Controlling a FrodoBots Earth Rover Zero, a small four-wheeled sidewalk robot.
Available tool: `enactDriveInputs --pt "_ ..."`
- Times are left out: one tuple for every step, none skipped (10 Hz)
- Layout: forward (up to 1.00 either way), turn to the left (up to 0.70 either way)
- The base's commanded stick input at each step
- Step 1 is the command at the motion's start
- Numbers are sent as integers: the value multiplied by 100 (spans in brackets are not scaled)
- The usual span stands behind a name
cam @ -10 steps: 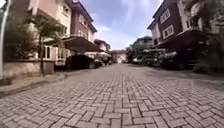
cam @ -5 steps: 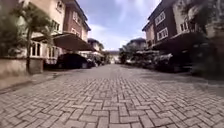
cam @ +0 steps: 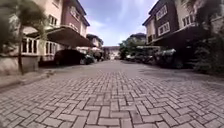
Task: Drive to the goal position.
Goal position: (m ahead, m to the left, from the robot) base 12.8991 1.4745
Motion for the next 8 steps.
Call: enactDriveInputs --pt "69 3" --pt "69 3" --pt "69 3" --pt "69 3" --pt "69 3" --pt "69 3" --pt "69 3" --pt "69 3"
